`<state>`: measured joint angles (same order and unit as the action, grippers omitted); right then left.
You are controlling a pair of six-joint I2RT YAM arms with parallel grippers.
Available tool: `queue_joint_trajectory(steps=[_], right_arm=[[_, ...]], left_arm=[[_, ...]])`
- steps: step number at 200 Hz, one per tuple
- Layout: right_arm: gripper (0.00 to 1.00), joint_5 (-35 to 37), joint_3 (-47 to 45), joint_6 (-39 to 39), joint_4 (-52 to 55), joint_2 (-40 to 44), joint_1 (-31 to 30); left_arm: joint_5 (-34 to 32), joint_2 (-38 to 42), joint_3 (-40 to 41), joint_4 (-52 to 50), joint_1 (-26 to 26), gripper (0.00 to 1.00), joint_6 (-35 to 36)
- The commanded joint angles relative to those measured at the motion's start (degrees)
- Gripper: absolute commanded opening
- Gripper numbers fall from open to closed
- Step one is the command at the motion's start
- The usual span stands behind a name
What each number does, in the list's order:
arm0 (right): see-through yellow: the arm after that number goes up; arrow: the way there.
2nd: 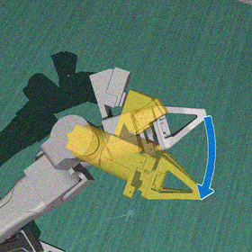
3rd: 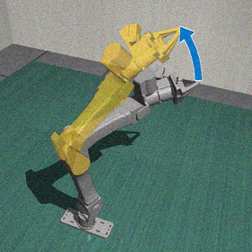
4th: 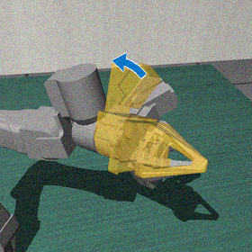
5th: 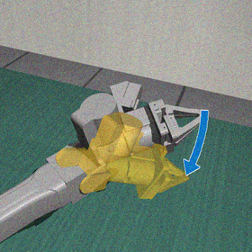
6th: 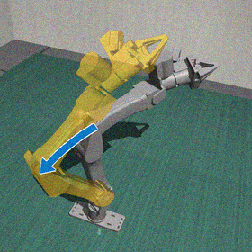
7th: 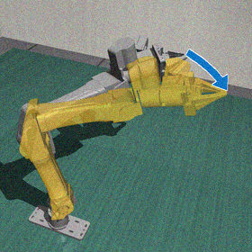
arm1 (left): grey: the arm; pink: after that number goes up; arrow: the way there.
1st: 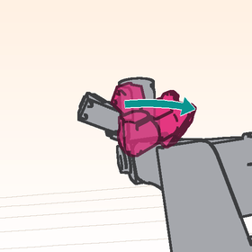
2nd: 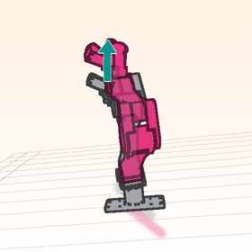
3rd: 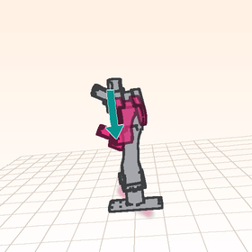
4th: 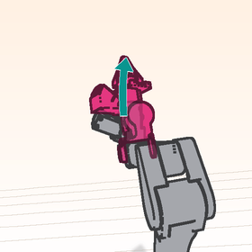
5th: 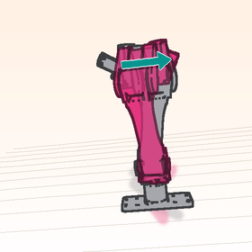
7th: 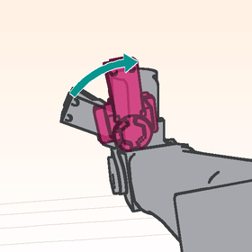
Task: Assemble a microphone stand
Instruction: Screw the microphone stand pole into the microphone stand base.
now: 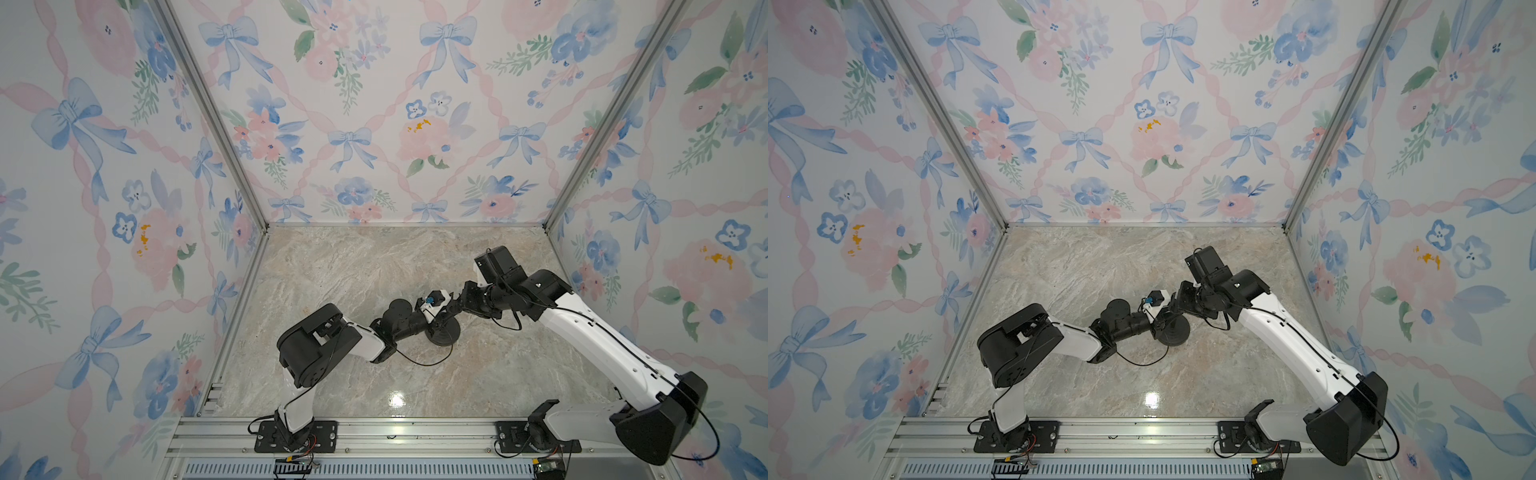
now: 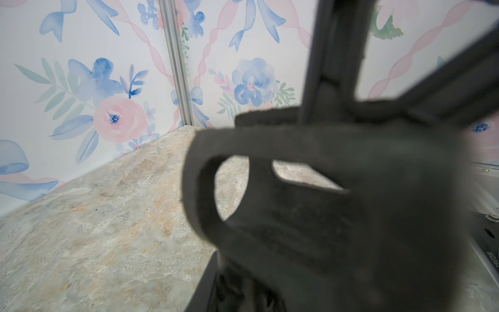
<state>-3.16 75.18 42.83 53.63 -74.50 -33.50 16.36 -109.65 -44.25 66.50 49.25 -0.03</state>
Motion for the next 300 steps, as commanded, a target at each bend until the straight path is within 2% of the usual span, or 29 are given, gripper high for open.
queue_joint_trajectory(steps=[1,12,31,37,49,57,70,78,91,109,131,152,199,226,251,280,300], right_arm=[[0.33,1.5,3.9,-8.7,3.9,4.8,2.0],[0.34,-0.1,4.7,-14.1,3.1,6.0,3.5],[0.39,-4.8,3.6,-33.1,-1.2,7.7,4.9],[0.39,-8.8,2.5,-40.3,-3.1,8.2,5.4],[0.40,-17.5,0.0,-61.5,-4.8,9.3,5.6],[0.44,-20.9,-1.6,-74.9,-4.4,10.0,5.5],[0.44,-22.0,-2.5,-87.4,-5.4,9.7,5.9],[0.46,-25.6,-1.0,-95.3,-2.7,8.1,7.1],[0.52,-30.5,2.6,-113.1,7.4,4.5,7.9],[0.54,-28.9,5.6,-122.1,13.8,-0.4,8.6],[0.55,-27.9,8.4,-128.8,18.4,-4.5,9.5],[0.57,-26.6,8.8,-131.4,16.9,-5.9,9.6],[0.59,-23.0,9.9,-134.3,12.0,-9.4,9.0],[0.58,-19.1,16.3,-135.3,18.9,-15.1,6.5],[0.52,-17.4,17.2,-135.6,18.9,-17.4,5.9],[0.35,-15.8,17.6,-135.0,19.6,-18.0,6.1],[0.34,-16.0,17.0,-134.6,19.1,-17.1,6.1]], left_arm=[[-0.9,0.4,0.5,2.0,-0.7,0.01,1.6],[-0.6,0.4,0.6,2.2,-1.0,0.02,1.2],[0.1,0.3,0.7,2.3,-1.3,0.02,0.8],[0.4,0.3,0.7,2.5,-1.4,0.01,0.7],[0.9,0.2,0.7,2.5,-1.4,0.02,0.6],[1.4,0.1,0.8,2.6,-1.5,0.02,0.6],[2.4,-0.2,1.0,2.8,-1.7,0.02,0.4],[2.9,-0.2,1.1,2.8,-1.8,0.02,0.3],[3.5,-0.2,1.5,2.9,-1.9,0.02,0.3],[4.0,-0.3,1.7,3.0,-2.1,0.03,0.4],[4.4,-0.7,1.8,3.0,-2.4,0.03,0.2],[4.9,-1.1,1.6,3.1,-2.6,0.04,-0.1],[6.3,-2.1,0.9,3.0,-3.5,0.04,-0.5],[6.5,-2.5,0.6,3.1,-3.6,0.04,-0.9],[6.8,-2.8,0.1,3.0,-3.9,0.05,-1.1],[6.8,-2.7,0.1,3.0,-4.2,0.06,-1.3],[6.8,-2.7,0.1,3.0,-4.3,0.06,-1.3]])
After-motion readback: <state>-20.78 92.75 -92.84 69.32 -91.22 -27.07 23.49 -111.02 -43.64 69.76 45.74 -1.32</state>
